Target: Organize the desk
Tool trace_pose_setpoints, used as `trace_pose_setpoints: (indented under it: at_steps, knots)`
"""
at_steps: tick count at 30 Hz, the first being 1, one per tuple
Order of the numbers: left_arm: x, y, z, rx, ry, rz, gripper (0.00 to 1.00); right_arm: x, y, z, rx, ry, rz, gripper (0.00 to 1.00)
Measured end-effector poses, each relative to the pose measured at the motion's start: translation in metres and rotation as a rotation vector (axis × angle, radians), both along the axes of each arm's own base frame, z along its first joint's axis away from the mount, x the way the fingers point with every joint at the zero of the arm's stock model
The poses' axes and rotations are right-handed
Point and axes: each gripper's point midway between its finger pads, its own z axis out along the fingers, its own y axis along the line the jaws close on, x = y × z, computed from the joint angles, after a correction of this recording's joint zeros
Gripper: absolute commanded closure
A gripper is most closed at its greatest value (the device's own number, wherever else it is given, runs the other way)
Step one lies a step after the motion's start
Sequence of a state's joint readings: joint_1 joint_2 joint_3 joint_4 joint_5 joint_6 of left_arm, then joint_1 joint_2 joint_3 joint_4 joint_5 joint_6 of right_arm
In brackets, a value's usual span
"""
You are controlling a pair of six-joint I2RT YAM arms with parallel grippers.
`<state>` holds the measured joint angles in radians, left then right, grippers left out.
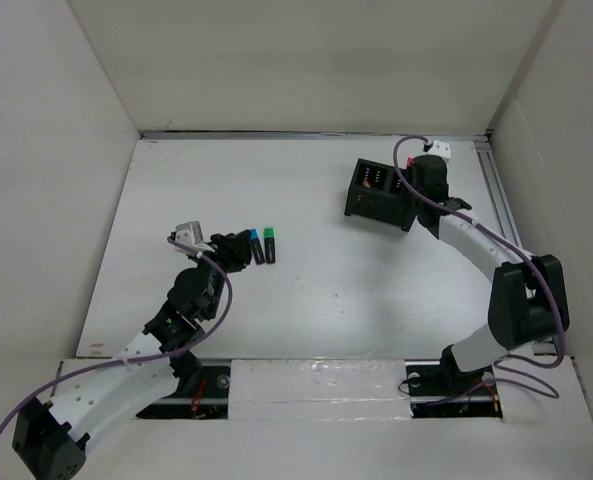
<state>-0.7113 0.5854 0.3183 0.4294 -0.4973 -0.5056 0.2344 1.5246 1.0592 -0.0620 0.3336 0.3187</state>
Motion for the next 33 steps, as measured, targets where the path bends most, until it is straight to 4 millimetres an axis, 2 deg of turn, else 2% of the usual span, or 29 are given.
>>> trace_pose_setpoints:
  at_steps: [4,8,11,13,15,20,22,23,25,26,27,29,32,33]
  knots:
    - [0.000,0.000,0.000,0.000,0.000,0.000,0.58,0.004,-0.001,-0.012,-0.007,0.026,-0.005,0.71]
    - [0.000,0.000,0.000,0.000,0.000,0.000,0.58,0.006,-0.002,-0.013,-0.009,0.027,-0.008,0.67]
    - [0.000,0.000,0.000,0.000,0.000,0.000,0.58,0.006,-0.003,-0.013,-0.010,0.025,-0.019,0.40]
    - [0.000,0.000,0.000,0.000,0.000,0.000,0.58,0.008,0.000,-0.010,-0.002,0.010,-0.020,0.30]
    - [0.000,0.000,0.000,0.000,0.000,0.000,0.58,0.007,0.003,-0.006,-0.007,0.001,-0.017,0.25]
    - [0.000,0.000,0.000,0.000,0.000,-0.001,0.58,0.000,0.014,0.022,-0.005,-0.061,0.002,0.27]
    - [0.000,0.000,0.000,-0.001,-0.001,0.000,0.58,-0.006,0.024,0.040,-0.006,-0.100,0.027,0.44]
    - [0.000,0.000,0.001,-0.002,-0.002,0.000,0.58,-0.011,0.032,0.049,-0.002,-0.123,0.049,0.51]
    - [-0.001,0.001,0.003,-0.007,-0.009,0.000,0.58,-0.021,0.060,0.070,0.022,-0.187,0.116,0.91]
    - [-0.002,0.002,0.005,-0.013,-0.014,0.001,0.58,-0.026,0.075,0.077,0.037,-0.212,0.157,0.91]
    - [-0.002,0.002,0.007,-0.016,-0.018,0.003,0.58,-0.031,0.095,0.078,0.045,-0.220,0.215,0.96]
    - [-0.003,0.005,0.010,-0.024,-0.027,0.011,0.58,-0.038,0.133,0.070,0.061,-0.215,0.308,0.97]
    - [-0.004,0.009,0.015,-0.041,-0.042,0.027,0.58,-0.057,0.210,0.028,0.044,-0.122,0.498,0.91]
    - [-0.005,0.011,0.016,-0.046,-0.044,0.036,0.58,-0.065,0.234,0.009,0.024,-0.075,0.556,0.78]
